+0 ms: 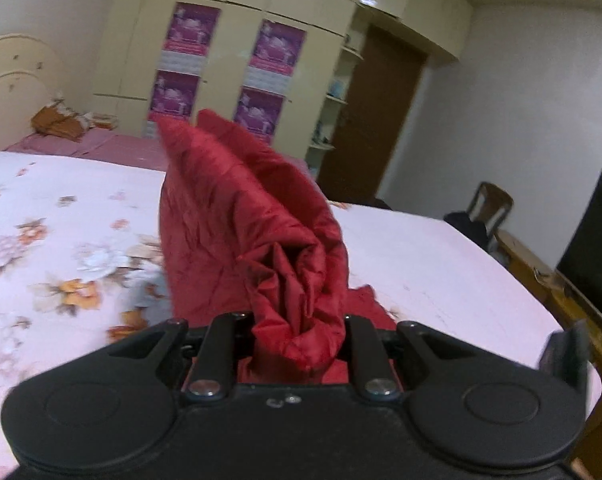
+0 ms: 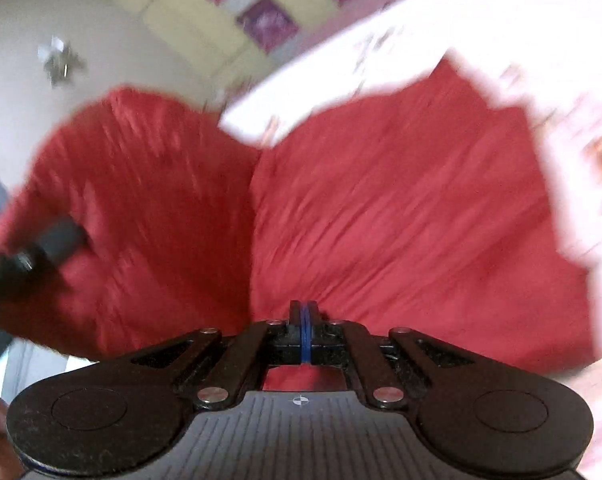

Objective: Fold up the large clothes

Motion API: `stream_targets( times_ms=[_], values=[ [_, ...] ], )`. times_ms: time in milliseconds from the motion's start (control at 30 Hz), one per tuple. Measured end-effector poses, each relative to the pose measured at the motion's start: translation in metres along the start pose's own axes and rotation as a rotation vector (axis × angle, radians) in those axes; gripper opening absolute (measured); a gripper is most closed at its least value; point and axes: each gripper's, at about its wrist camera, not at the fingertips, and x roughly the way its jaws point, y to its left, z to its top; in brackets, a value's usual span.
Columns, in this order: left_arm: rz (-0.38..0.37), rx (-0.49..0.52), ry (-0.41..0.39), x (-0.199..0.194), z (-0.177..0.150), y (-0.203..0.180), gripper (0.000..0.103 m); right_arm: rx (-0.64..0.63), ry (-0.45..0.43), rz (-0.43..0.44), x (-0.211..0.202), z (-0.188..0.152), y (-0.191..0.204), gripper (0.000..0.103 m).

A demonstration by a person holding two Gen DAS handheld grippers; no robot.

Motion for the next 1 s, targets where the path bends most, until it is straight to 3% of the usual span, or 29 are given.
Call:
stream_targets(
  times_ms=[100,233,367,433,467,500,533,567,633,667,700,767,833,867,900,1000],
  values=[
    [-0.02,0.032,0.03,0.022,-0.003,-0.025,0.017,0.041,-0.074,-0.018,-0.028,0.016,-0.027,0.002],
    [-0.056,0.065,0.132,0.059,-0.014,-0.05,0.017,0.07,-0.112,-0.046,-0.048,0.028,-0.049,0.002],
    [-0.102,0.063,0.271,0.09,-0.031,-0.062,0.028,0.113,-0.123,-0.065,-0.066,0.033,-0.075,0.002],
    [-0.107,0.068,0.29,0.1,-0.04,-0.065,0.045,0.146,-0.112,-0.049,-0.07,0.034,-0.085,0.002],
    [-0.117,0.066,0.299,0.104,-0.044,-0.067,0.064,0.157,-0.117,-0.051,-0.074,0.036,-0.09,0.002],
    [-0.148,0.054,0.296,0.104,-0.047,-0.07,0.081,0.16,-0.127,-0.058,-0.077,0.039,-0.093,0.017],
    [-0.184,0.046,0.297,0.104,-0.049,-0.072,0.087,0.16,-0.138,-0.061,-0.083,0.04,-0.094,0.041],
    [-0.22,0.045,0.308,0.103,-0.051,-0.074,0.088,0.16,-0.165,-0.061,-0.092,0.042,-0.094,0.095],
    [-0.293,0.016,0.309,0.094,-0.045,-0.068,0.076,0.134,-0.213,-0.006,-0.104,0.049,-0.097,0.098],
    [-0.336,-0.019,0.273,0.084,-0.039,-0.061,0.062,0.13,-0.204,0.009,-0.104,0.055,-0.096,0.096],
    [-0.35,-0.053,0.243,0.076,-0.033,-0.05,0.06,0.126,-0.195,0.033,-0.103,0.06,-0.094,0.088],
    [-0.295,-0.107,0.171,0.063,-0.022,-0.025,0.058,0.12,-0.171,0.089,-0.095,0.071,-0.091,0.087],
    [-0.199,-0.146,0.107,0.056,-0.017,0.008,0.049,0.105,-0.141,0.128,-0.079,0.081,-0.084,0.087],
    [-0.139,-0.174,0.102,0.059,-0.015,0.028,0.037,0.095,-0.127,0.139,-0.071,0.085,-0.08,0.087],
    [-0.103,-0.199,0.106,0.062,-0.015,0.042,0.033,0.083,-0.105,0.149,-0.062,0.088,-0.076,0.087],
    [-0.052,-0.248,0.124,0.079,-0.015,0.084,0.032,0.053,-0.036,0.14,-0.027,0.096,-0.07,0.087]
  ],
)
